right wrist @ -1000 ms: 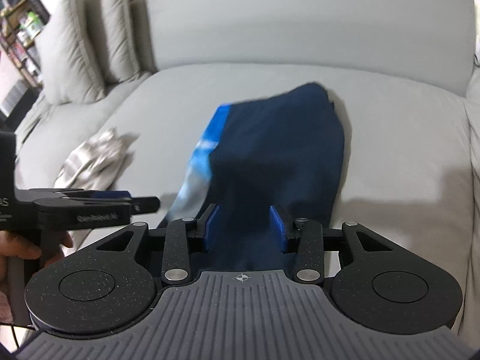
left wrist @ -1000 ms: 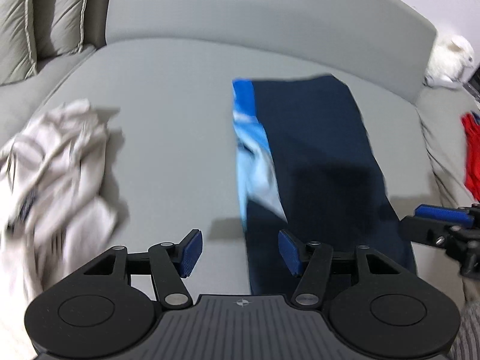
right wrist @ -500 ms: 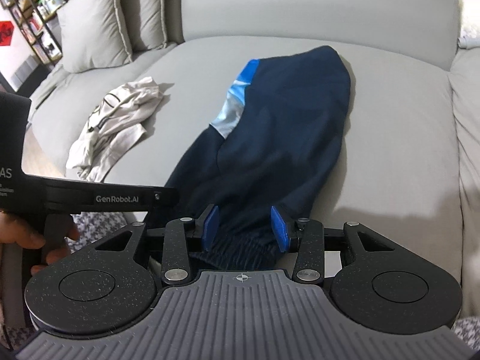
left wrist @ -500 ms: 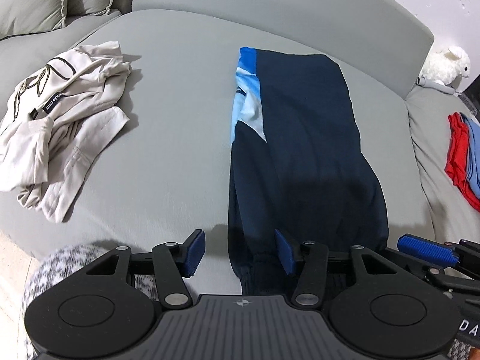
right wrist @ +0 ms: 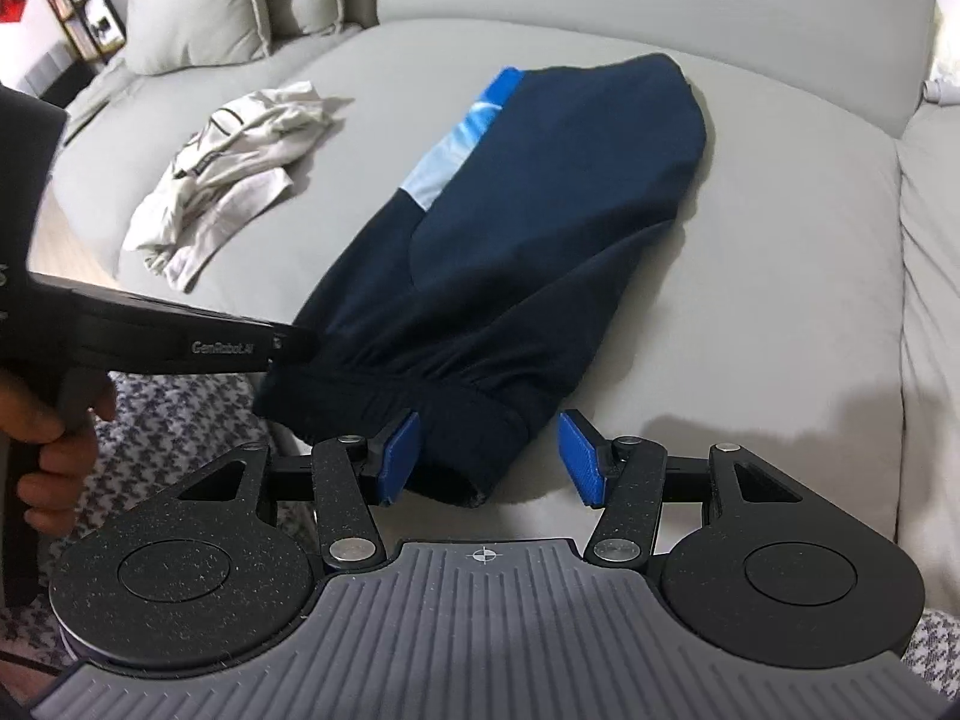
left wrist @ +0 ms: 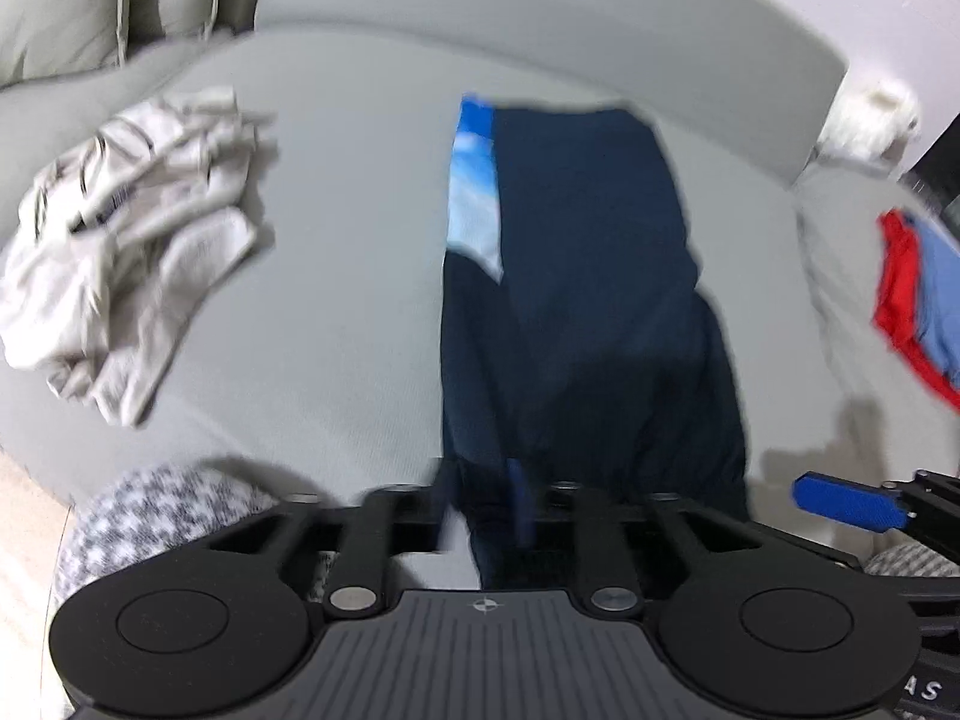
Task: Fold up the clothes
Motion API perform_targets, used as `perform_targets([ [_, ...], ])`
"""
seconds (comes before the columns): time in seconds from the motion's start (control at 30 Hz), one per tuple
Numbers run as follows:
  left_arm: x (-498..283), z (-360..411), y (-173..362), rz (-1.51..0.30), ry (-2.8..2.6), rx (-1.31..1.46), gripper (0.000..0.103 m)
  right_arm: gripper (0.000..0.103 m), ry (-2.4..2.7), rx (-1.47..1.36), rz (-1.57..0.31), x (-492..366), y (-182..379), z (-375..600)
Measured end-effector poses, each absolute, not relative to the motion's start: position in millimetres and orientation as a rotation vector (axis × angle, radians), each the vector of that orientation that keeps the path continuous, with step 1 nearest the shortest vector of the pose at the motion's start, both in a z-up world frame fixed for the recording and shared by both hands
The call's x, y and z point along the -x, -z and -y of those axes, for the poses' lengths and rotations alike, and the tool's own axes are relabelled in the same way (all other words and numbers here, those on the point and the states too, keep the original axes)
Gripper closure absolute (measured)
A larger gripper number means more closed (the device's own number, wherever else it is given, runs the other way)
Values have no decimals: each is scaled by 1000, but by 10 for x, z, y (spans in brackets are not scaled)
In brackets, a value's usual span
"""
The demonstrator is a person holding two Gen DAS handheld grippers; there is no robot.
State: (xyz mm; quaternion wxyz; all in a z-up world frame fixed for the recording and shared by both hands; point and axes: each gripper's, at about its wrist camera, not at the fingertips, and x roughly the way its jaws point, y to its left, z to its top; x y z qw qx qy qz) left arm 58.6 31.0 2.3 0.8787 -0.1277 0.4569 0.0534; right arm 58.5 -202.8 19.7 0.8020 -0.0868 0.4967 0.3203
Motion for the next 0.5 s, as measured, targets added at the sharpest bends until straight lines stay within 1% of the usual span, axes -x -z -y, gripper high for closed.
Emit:
perform_targets([
  [0.07, -549, -271, -100, -902, -91, 244, 62, 47, -699, 173, -1023, -580, -267, 2054],
  [0.1, -532, -249, -140, -872, -78, 235, 64, 50, -709, 163, -993, -578, -318, 2071],
  [0.13, -548, -236, -129, -878, -70, 238, 69, 55, -715, 157, -982, -587, -337, 2068],
  [0.17, -568, -223, -113, -887, -63, 242, 73, 70, -724, 144, -967, -620, -362, 2052],
  [0.2, -587, -210, -98, -897, -55, 245, 74, 86, -732, 133, -967, -660, -361, 2014],
  [0.23, -599, -207, -89, -903, -53, 245, 79, 89, -739, 127, -976, -701, -333, 1976],
  [0.27, -629, -192, -45, -923, -50, 238, 83, 89, -736, 128, -988, -736, -291, 1937],
  [0.37, -703, -141, 156, -1016, -35, 205, 87, 89, -710, 175, -1030, -807, -104, 1806],
  [0.5, -659, -34, 360, -1096, -19, 122, 87, 89, -664, 203, -1113, -767, 93, 1888],
])
